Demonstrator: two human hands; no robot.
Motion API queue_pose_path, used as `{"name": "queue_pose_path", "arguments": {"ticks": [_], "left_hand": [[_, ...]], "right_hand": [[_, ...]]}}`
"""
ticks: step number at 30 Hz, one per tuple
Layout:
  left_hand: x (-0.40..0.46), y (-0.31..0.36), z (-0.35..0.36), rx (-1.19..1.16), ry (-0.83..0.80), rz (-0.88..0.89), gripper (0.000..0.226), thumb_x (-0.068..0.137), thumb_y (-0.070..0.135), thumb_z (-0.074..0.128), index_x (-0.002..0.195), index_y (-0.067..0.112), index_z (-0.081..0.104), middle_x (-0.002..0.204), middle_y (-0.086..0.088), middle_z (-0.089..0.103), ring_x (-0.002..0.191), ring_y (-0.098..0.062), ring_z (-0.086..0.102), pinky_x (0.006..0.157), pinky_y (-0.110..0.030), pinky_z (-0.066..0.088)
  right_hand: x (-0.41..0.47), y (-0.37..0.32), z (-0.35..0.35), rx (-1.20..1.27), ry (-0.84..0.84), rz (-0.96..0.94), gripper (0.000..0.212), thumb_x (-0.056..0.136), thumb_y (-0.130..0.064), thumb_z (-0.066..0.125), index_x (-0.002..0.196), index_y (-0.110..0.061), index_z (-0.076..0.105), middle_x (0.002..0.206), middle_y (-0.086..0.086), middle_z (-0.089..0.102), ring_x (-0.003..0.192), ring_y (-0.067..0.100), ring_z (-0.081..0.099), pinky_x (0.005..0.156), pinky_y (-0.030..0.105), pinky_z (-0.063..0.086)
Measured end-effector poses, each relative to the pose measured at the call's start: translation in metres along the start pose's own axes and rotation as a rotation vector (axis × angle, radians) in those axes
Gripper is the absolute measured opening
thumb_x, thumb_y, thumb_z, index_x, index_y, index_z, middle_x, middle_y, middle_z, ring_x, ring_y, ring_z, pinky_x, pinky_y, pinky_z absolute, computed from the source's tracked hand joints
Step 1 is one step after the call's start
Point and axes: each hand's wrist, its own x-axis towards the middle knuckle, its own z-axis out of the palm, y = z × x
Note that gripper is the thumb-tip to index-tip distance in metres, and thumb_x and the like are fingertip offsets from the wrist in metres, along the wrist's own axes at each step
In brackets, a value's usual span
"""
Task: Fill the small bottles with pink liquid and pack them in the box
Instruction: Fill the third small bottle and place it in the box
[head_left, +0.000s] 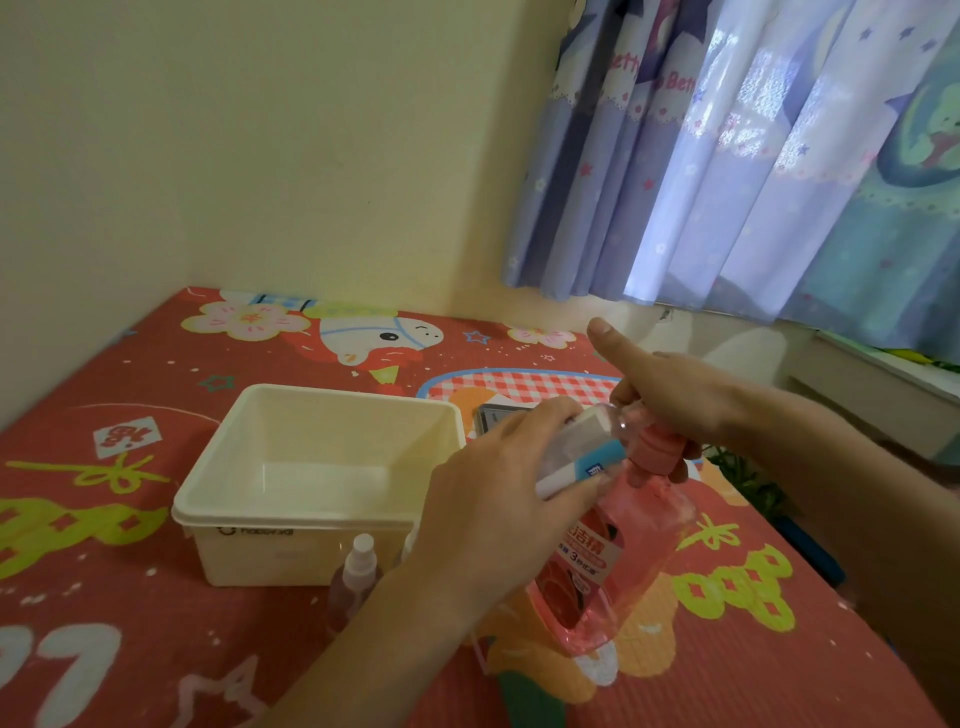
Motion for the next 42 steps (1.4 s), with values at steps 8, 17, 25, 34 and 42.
{"name": "queue_pose_path", "arguments": {"ticks": [8, 17, 25, 34, 42], "left_hand": [[-0.001, 0.001, -0.001, -0.022, 0.007, 0.009, 0.044, 0.086, 0.063, 0.061, 0.123, 0.043, 0.049, 0.107, 0.021, 0.061, 0.086, -0.001, 0.053, 0.064, -0.019, 0.047], [0.0, 0.003, -0.002, -0.047, 0.006, 0.011, 0.044, 0.087, 0.062, 0.061, 0.125, 0.042, 0.05, 0.107, 0.023, 0.06, 0.089, -0.001, 0.053, 0.064, -0.013, 0.041], [-0.001, 0.0, -0.002, -0.028, -0.001, 0.008, 0.042, 0.087, 0.061, 0.063, 0.123, 0.041, 0.051, 0.104, 0.021, 0.06, 0.083, -0.002, 0.051, 0.061, -0.017, 0.042], [-0.001, 0.0, -0.001, -0.016, 0.004, 0.006, 0.045, 0.087, 0.062, 0.061, 0.126, 0.043, 0.048, 0.107, 0.022, 0.059, 0.087, -0.001, 0.051, 0.062, -0.011, 0.04], [0.0, 0.001, 0.001, -0.108, -0.025, -0.008, 0.043, 0.088, 0.061, 0.063, 0.124, 0.042, 0.049, 0.101, 0.021, 0.059, 0.088, -0.004, 0.057, 0.061, -0.016, 0.044]], "right_hand": [[0.001, 0.002, 0.003, -0.005, 0.04, -0.018, 0.091, 0.079, -0.087, 0.015, 0.091, -0.012, 0.065, 0.051, -0.008, 0.054, 0.046, 0.009, 0.048, 0.05, 0.022, 0.036], [-0.002, -0.001, -0.012, 0.002, -0.086, 0.038, 0.112, 0.052, -0.1, 0.014, 0.09, -0.012, 0.073, 0.06, 0.004, 0.072, 0.052, 0.025, 0.071, 0.042, 0.026, 0.052], [0.0, -0.002, 0.005, 0.006, 0.018, -0.024, 0.074, 0.082, -0.084, 0.011, 0.073, -0.024, 0.052, 0.03, -0.019, 0.046, 0.045, 0.006, 0.044, 0.047, 0.022, 0.035], [0.005, 0.005, 0.002, 0.005, 0.049, -0.03, 0.095, 0.072, -0.093, 0.012, 0.087, -0.016, 0.065, 0.044, -0.009, 0.054, 0.04, 0.007, 0.052, 0.049, 0.02, 0.038], [0.0, 0.003, -0.008, 0.024, -0.002, 0.029, 0.108, 0.058, -0.098, 0.012, 0.091, -0.012, 0.068, 0.06, 0.004, 0.07, 0.045, 0.019, 0.067, 0.041, 0.024, 0.05]]}}
